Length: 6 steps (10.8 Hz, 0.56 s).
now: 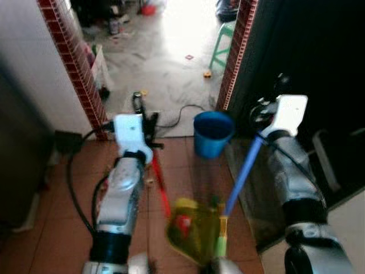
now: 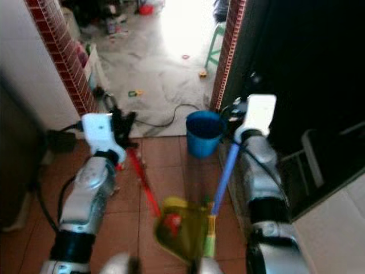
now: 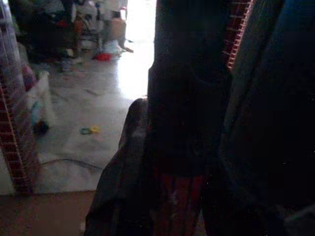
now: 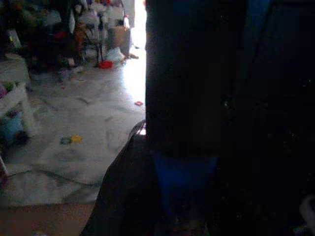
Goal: Sweep floor
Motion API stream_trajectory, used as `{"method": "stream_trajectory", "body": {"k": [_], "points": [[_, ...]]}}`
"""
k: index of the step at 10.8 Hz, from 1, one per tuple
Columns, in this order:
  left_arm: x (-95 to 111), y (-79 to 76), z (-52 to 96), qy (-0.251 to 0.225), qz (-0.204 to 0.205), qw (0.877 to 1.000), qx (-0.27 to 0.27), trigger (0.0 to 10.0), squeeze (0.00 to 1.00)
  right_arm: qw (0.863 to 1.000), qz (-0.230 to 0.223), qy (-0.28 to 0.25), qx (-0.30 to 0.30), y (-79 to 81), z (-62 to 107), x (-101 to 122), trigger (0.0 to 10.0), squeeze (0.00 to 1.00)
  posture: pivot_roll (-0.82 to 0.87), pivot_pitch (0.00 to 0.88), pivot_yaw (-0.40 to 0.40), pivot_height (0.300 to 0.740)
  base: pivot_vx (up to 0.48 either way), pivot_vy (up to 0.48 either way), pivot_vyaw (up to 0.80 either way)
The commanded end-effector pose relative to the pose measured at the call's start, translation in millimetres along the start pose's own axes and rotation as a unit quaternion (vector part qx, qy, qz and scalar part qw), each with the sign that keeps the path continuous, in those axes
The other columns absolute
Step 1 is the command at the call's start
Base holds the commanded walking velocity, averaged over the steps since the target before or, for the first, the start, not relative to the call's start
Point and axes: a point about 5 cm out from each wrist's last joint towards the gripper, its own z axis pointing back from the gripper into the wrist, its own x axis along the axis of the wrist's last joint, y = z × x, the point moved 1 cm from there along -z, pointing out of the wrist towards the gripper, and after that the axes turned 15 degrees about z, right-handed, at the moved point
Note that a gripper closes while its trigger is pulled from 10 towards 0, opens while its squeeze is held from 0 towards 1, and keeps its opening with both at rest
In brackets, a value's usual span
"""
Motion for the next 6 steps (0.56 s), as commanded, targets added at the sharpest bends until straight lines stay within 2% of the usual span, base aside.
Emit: {"method": "stream_trajectory", "body": {"k": [1,6], "points": [[17.5,-7.1,-1.8,-0.038,0.004,0.999,-0.018,10.0,0.0,0.999,-0.006,-0.035,0.002,2.7,-5.4,18.0,10.0,0.0,0.0,0.031,-0.042,0.74,0.0,0.0,0.0],[19.9,-9.3,-3.9,-0.039,0.003,0.999,-0.029,10.0,0.0,0.999,-0.015,-0.038,0.001,5.9,-3.9,15.7,10.0,0.0,0.01,0.002,-0.014,0.74,0.0,0.0,0.0]]}}
